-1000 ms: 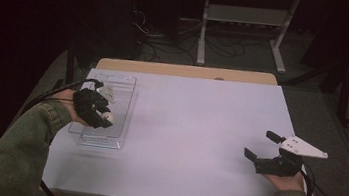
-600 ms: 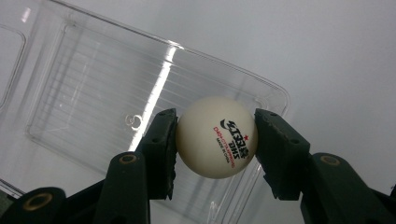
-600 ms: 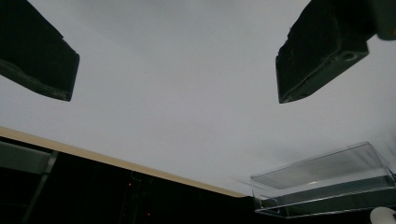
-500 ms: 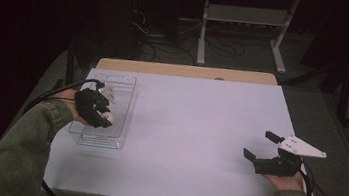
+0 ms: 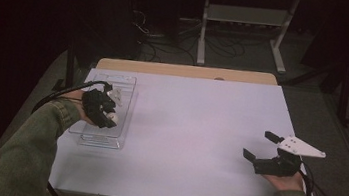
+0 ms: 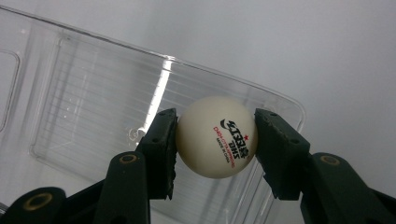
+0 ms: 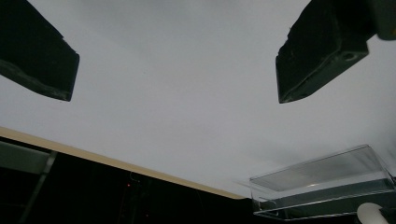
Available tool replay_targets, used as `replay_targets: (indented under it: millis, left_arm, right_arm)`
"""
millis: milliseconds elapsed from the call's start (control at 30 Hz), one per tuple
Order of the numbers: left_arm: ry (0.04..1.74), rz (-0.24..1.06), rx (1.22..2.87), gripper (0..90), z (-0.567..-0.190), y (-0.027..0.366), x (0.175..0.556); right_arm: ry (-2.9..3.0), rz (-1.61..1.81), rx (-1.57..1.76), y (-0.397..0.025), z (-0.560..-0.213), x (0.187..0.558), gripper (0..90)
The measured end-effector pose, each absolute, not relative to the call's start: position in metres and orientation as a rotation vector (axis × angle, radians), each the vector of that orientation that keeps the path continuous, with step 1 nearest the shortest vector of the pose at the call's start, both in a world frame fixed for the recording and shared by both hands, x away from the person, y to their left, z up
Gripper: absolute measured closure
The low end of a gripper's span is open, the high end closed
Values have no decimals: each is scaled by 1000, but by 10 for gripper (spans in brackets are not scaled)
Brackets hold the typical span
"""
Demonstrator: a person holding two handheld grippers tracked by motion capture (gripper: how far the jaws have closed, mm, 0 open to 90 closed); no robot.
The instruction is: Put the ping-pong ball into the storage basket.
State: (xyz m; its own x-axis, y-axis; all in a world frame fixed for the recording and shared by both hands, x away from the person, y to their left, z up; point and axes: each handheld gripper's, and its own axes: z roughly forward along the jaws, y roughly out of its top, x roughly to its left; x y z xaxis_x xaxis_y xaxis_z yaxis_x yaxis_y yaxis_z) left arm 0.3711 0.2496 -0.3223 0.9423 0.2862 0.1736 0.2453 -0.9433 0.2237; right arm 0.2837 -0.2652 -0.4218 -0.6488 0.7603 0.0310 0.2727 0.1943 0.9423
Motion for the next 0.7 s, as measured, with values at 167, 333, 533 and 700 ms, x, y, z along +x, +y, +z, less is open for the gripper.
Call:
replay_targets:
  millis: [167, 333, 533, 700]
  left_arm:
    - [380, 305, 2919, 509, -328, 251, 373]
    - [373, 285, 2908, 509, -333, 252, 374]
    - [373, 262, 2933, 508, -343, 251, 377]
    - [374, 242, 2930, 508, -348, 252, 379]
  right_arm:
    - [2029, 1456, 962, -265, -422, 284, 0]
    - [2030, 1454, 961, -265, -422, 284, 0]
    - [2034, 1453, 958, -264, -422, 284, 0]
    - [2037, 1451, 960, -265, -422, 284, 0]
